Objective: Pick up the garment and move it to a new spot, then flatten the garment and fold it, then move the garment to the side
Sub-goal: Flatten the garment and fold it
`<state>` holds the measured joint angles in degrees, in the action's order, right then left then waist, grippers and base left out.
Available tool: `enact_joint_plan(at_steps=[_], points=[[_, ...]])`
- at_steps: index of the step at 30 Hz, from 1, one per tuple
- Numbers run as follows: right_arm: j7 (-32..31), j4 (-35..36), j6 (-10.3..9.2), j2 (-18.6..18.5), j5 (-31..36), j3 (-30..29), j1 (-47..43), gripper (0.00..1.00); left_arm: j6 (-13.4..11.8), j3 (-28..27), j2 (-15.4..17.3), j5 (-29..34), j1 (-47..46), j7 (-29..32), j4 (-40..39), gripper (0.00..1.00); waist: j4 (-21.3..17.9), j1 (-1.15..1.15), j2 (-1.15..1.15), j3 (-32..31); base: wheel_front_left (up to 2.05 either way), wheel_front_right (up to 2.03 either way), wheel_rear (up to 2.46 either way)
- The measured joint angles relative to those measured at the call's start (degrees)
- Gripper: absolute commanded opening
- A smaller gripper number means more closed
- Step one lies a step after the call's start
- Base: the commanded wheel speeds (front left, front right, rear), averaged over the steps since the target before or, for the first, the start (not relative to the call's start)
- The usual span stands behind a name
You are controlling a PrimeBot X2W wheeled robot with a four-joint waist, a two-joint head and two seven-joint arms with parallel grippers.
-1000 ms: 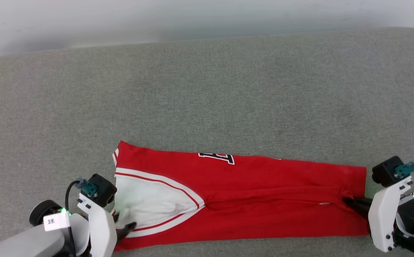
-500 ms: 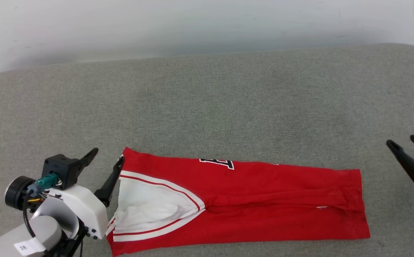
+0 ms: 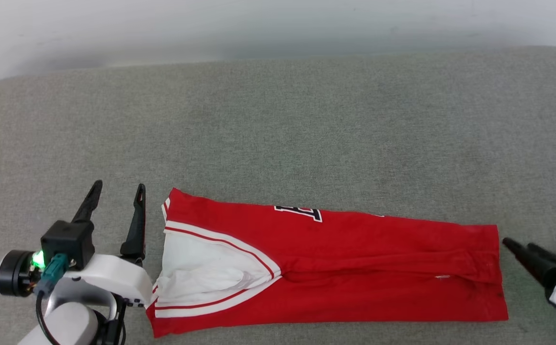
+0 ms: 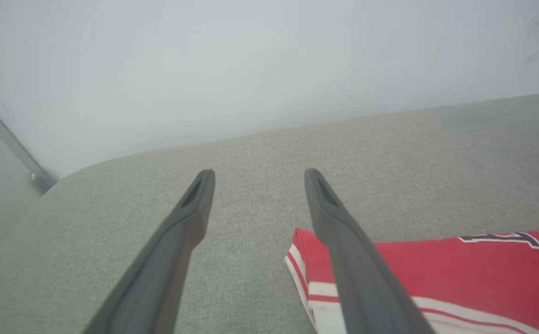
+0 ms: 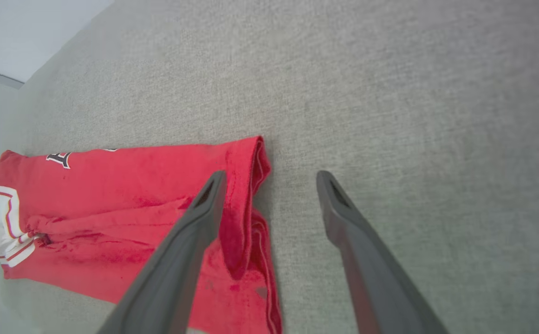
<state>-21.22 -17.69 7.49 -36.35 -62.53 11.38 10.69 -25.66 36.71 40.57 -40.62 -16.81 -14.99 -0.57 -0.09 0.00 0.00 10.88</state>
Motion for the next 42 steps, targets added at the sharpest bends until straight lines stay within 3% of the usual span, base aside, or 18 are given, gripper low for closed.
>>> enact_joint_plan(at_steps=[7,18,19,21,30,42], points=[[-5.05,-1.33,0.01,3.39,-2.55,2.59,-0.70,1.00,3.03,-11.06,-7.79,8.82,6.73,-0.01,0.44,1.00,0.94,0.00,0.00,1.28,0.00,0.00,0.00],[-7.62,-1.58,0.01,5.22,-3.70,7.87,0.26,1.00,8.92,-22.20,-17.84,21.80,11.42,-0.07,0.74,1.00,1.84,0.00,0.00,1.80,0.00,0.00,0.00],[-7.91,-1.59,0.01,5.23,-3.80,8.34,0.51,0.70,9.25,-23.03,-18.87,22.58,11.78,-0.07,0.71,1.00,1.89,0.00,0.00,1.77,0.00,0.00,0.00],[-7.98,-1.62,0.00,5.16,-3.78,9.11,0.86,0.00,10.13,-24.34,-20.61,24.60,12.31,-0.07,0.66,1.00,1.99,0.00,0.00,1.67,0.00,0.00,0.00],[-6.71,-0.68,0.02,3.44,-4.56,10.71,0.96,0.00,12.71,-30.47,-26.97,30.92,15.60,-0.07,-0.45,1.00,1.92,0.00,0.00,-0.49,0.00,0.00,0.00],[-9.36,-4.92,0.01,-7.64,-4.02,3.24,-0.63,0.00,15.58,-35.20,-31.19,35.76,20.17,-0.07,-1.62,1.00,1.23,0.00,0.00,-3.86,0.00,0.00,0.00]])
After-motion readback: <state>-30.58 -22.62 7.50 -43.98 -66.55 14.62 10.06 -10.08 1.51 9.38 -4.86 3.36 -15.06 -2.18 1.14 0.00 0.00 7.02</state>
